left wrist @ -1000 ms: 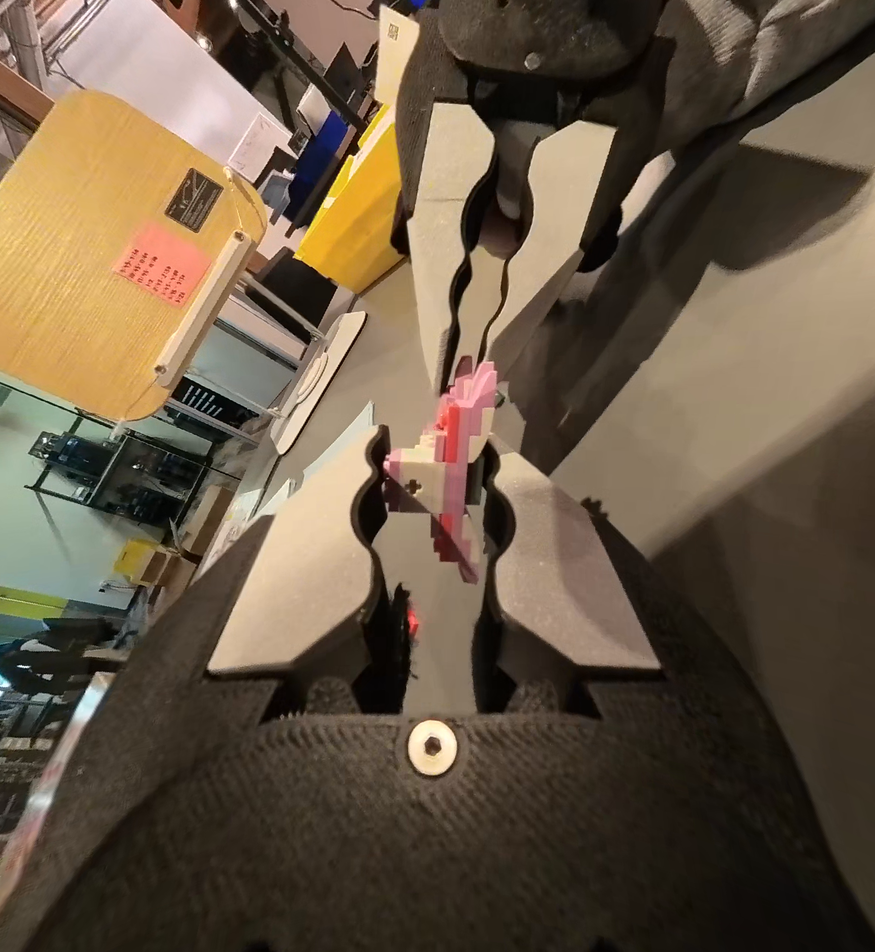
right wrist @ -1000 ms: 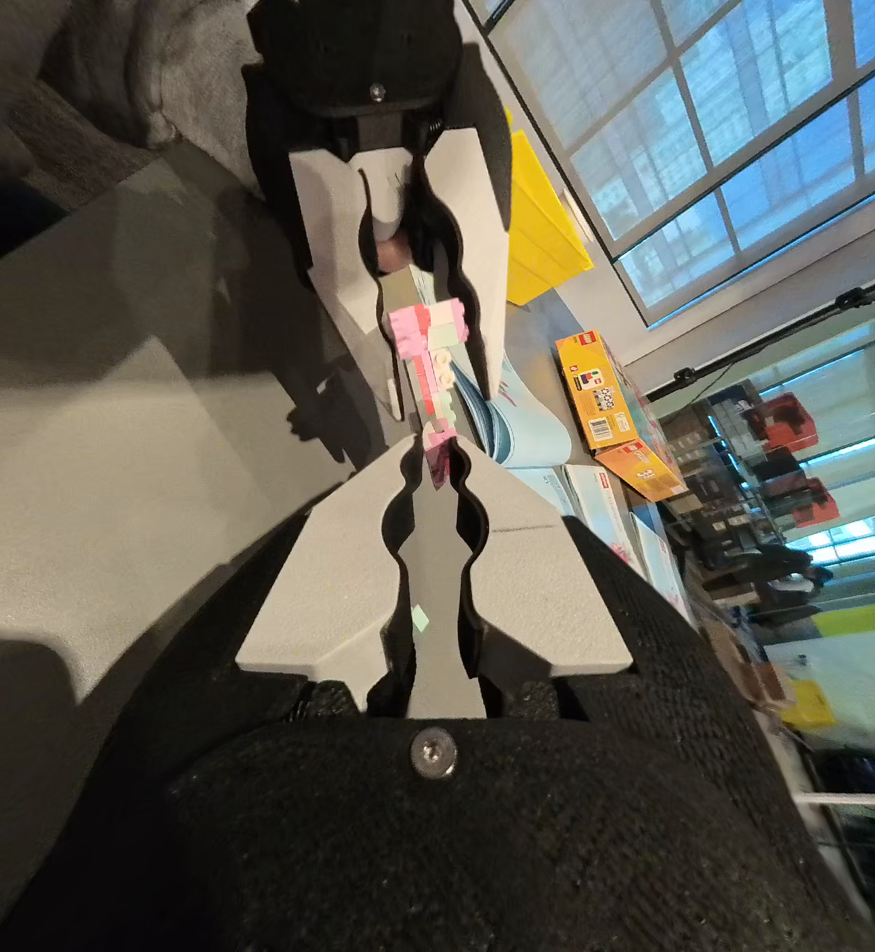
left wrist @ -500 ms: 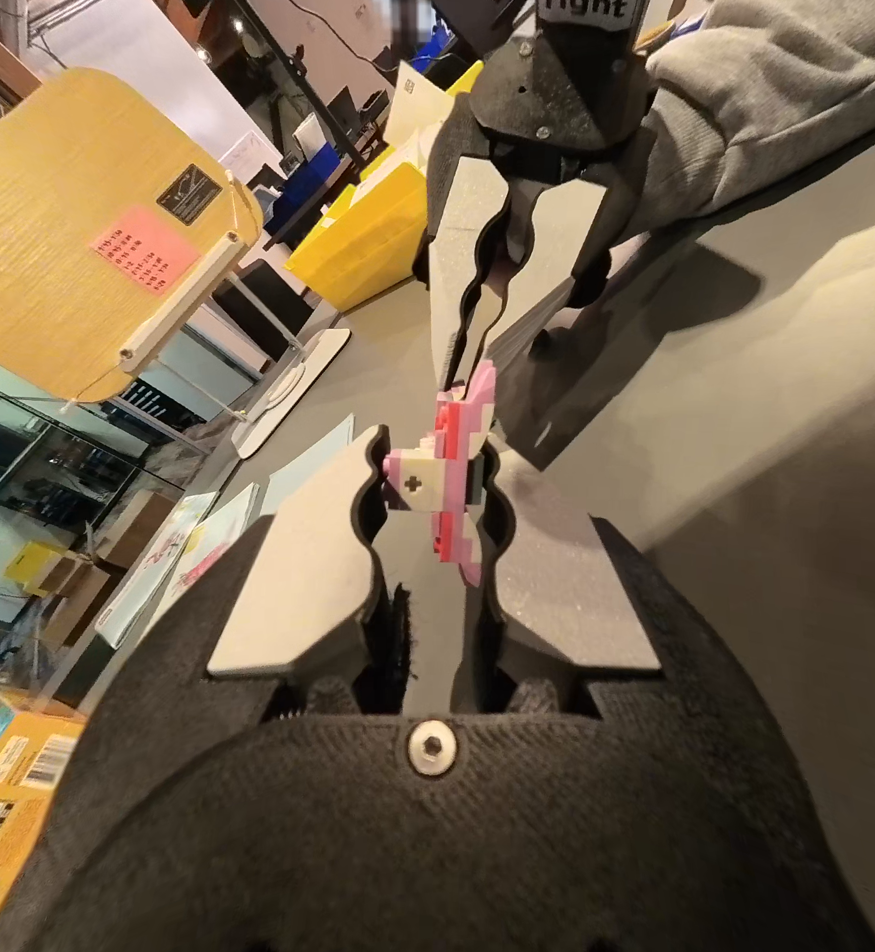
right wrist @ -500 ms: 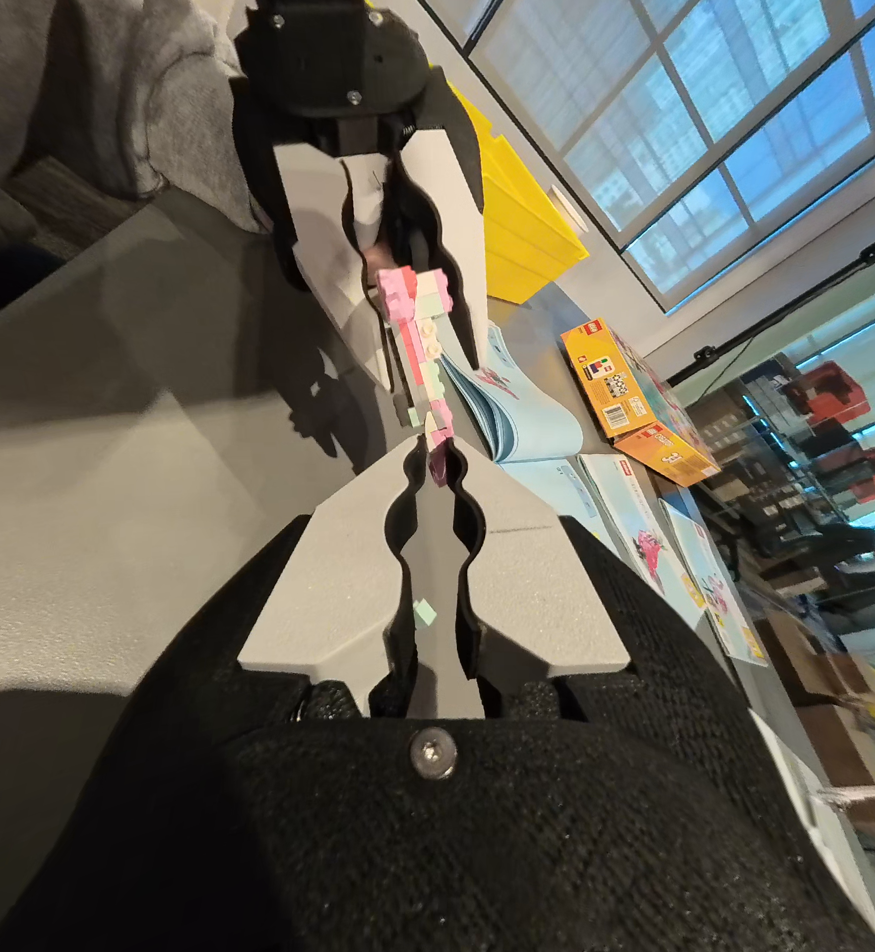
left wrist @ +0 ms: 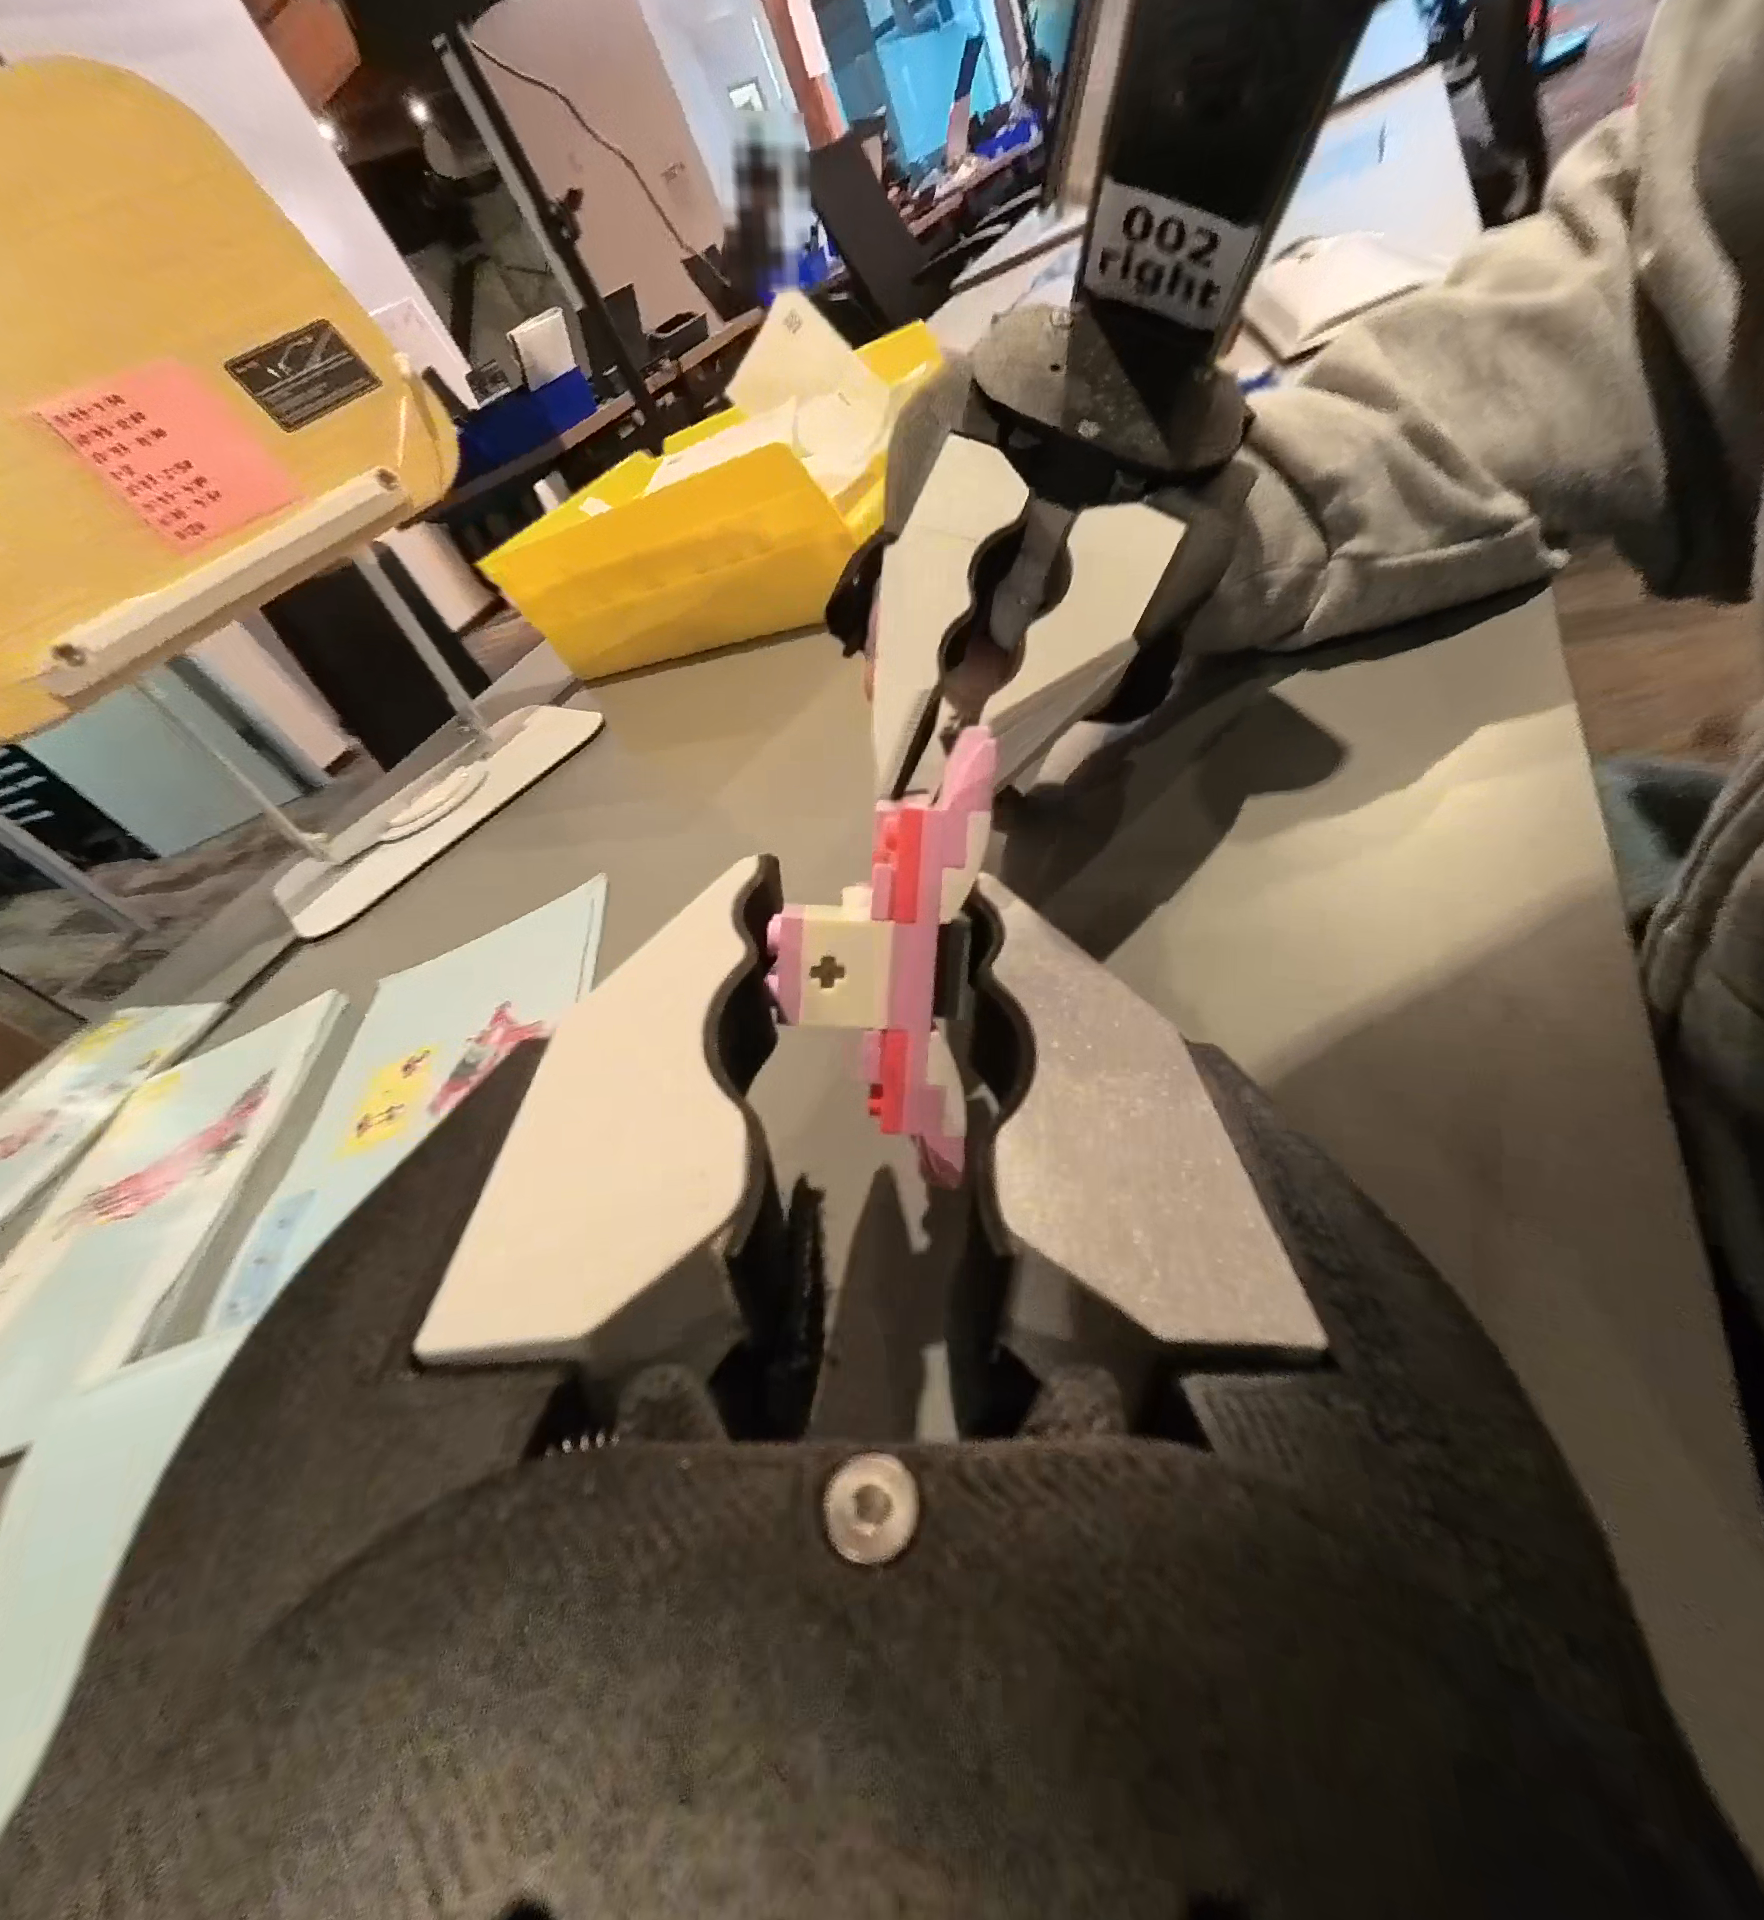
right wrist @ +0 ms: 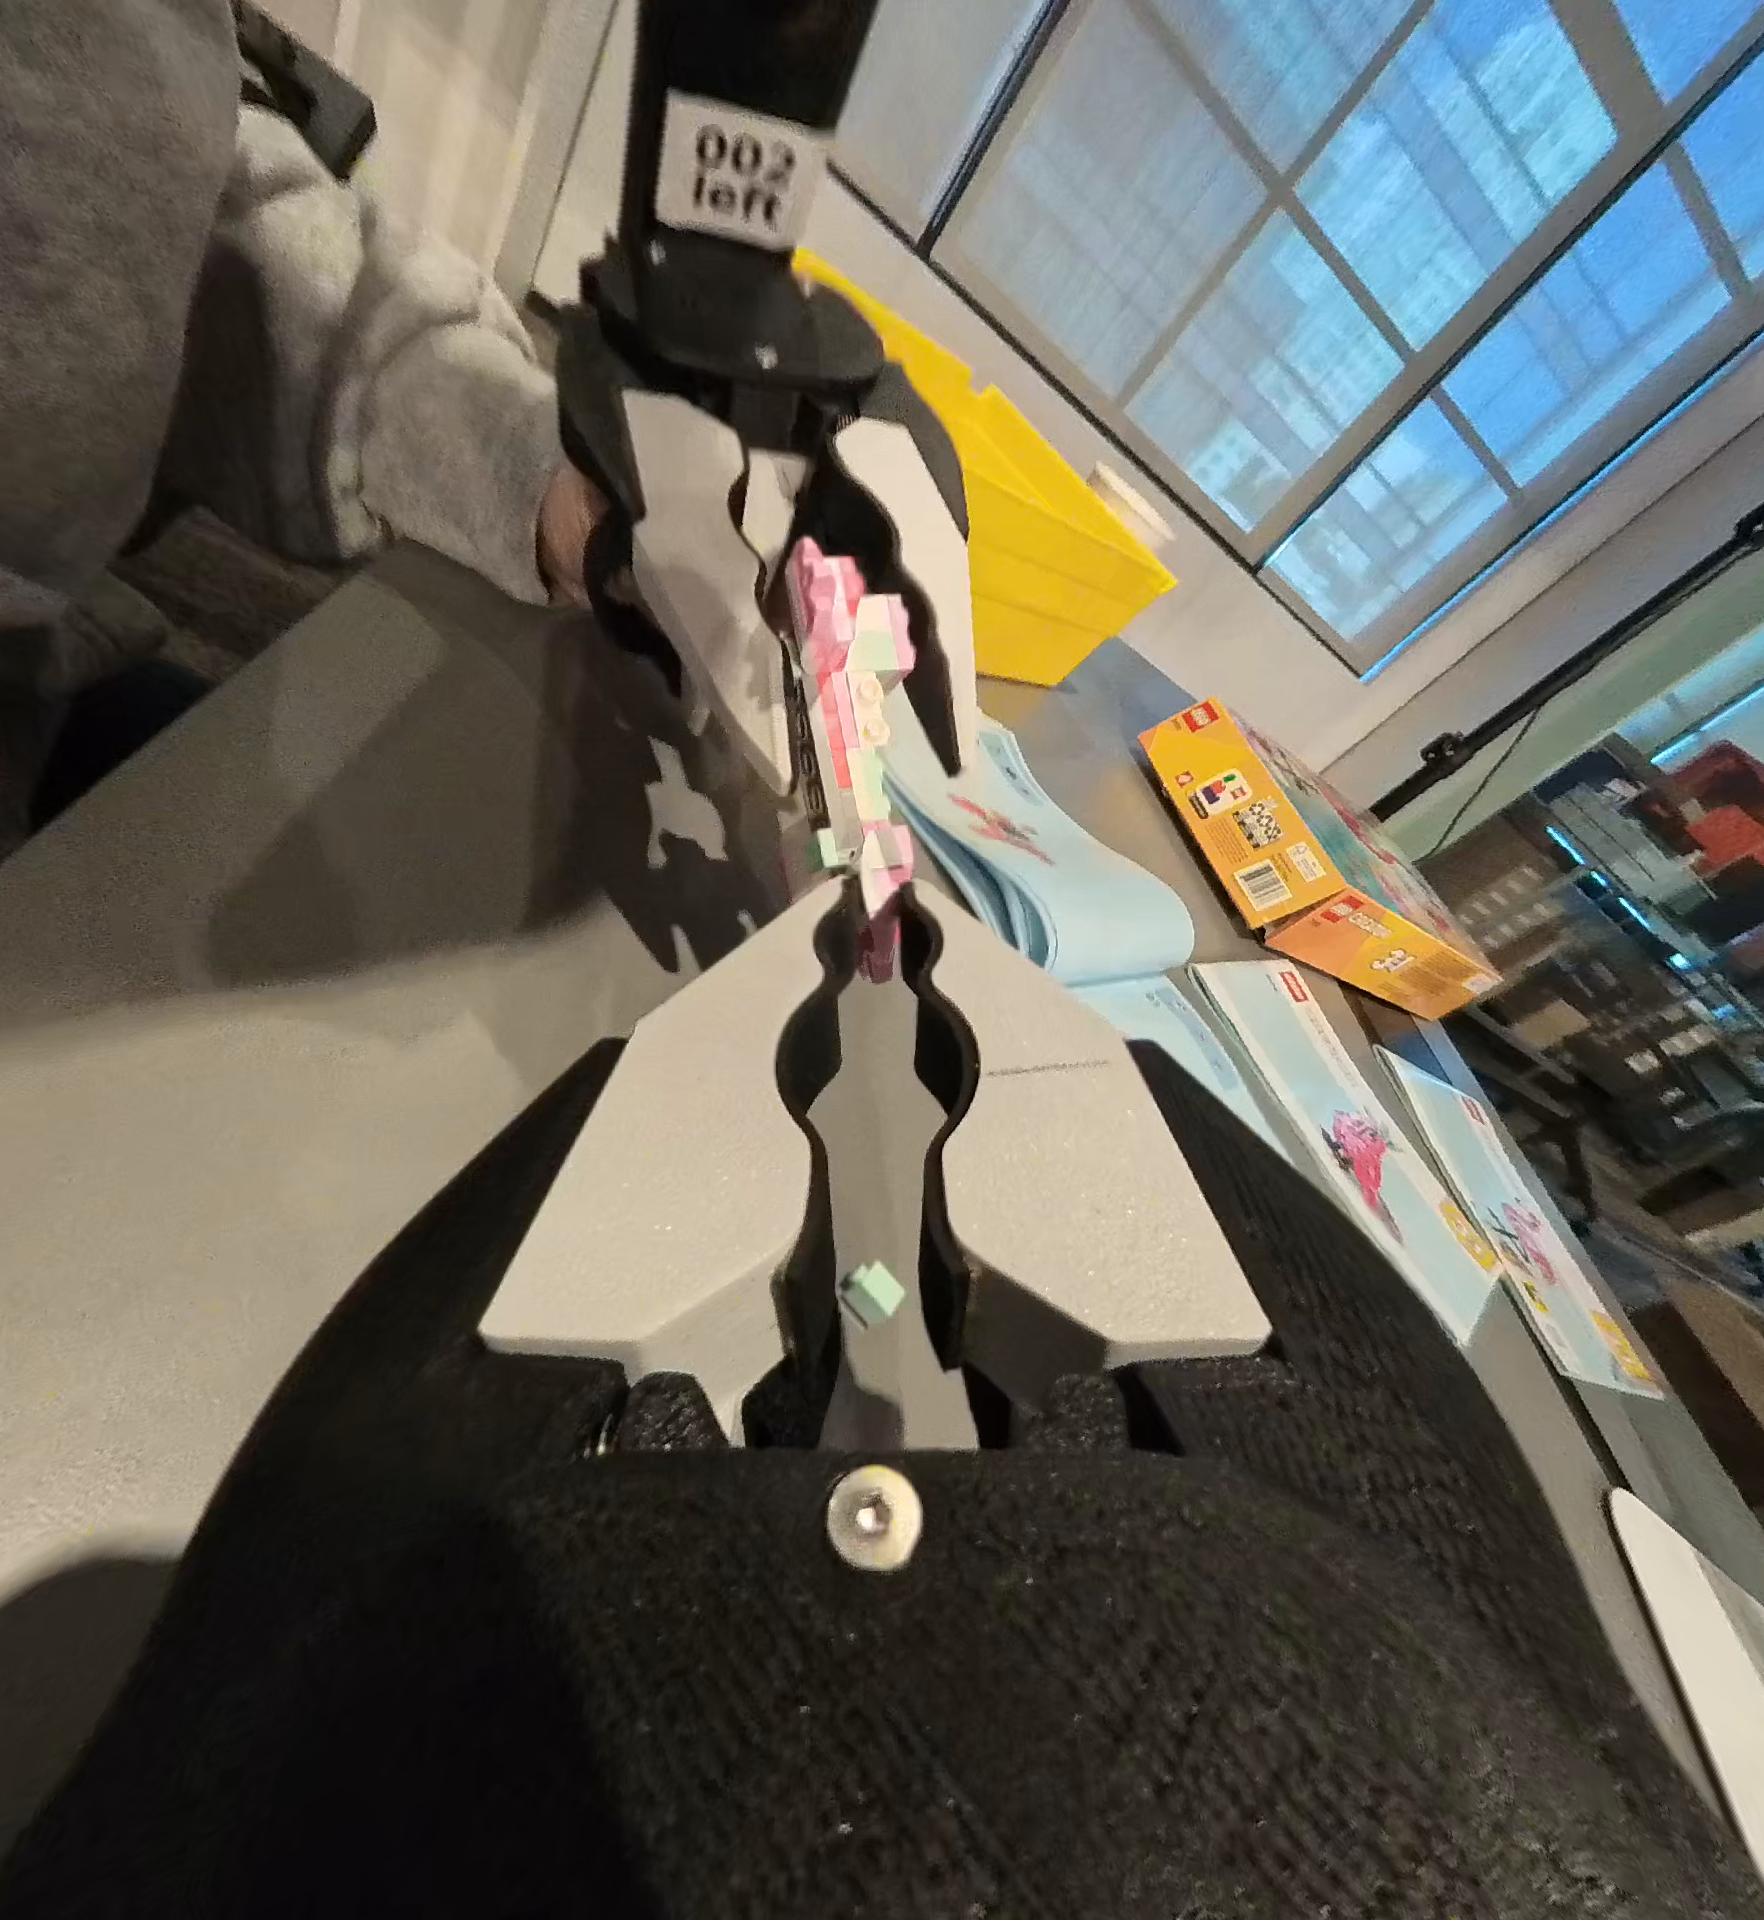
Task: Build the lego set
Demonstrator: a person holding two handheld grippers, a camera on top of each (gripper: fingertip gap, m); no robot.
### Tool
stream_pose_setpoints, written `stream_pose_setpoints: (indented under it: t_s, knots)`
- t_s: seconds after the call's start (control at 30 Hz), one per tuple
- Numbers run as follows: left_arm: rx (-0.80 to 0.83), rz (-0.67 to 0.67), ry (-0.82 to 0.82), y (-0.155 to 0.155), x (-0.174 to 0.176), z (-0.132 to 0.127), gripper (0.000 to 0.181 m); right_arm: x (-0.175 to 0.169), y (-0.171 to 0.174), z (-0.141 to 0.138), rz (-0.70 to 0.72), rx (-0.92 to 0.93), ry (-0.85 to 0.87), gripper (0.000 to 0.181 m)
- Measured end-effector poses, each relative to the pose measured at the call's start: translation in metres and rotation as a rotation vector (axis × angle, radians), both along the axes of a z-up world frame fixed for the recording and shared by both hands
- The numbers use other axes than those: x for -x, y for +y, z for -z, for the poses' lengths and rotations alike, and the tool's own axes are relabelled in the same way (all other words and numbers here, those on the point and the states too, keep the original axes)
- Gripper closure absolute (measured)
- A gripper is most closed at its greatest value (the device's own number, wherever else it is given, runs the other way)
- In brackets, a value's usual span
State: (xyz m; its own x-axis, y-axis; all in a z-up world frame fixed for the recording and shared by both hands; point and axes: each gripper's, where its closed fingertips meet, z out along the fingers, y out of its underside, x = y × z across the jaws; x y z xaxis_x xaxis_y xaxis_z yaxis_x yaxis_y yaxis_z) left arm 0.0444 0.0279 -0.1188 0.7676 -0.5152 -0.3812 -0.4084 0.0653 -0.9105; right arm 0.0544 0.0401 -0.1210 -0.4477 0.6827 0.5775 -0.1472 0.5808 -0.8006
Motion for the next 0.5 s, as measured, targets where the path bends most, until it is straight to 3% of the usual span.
stream_pose_setpoints:
  t_s: [0.23, 0.5]
  knots:
    - [0.012, 0.101, -0.203, -0.005, -0.002, -0.017, 0.148, -0.013, 0.004, -0.041, -0.04, 0.201, 0.13, 0.152]
    - [-0.005, 0.136, -0.287, -0.01, 0.001, -0.026, 0.148, -0.016, 0.028, -0.061, 0.019, 0.345, 0.212, 0.152]
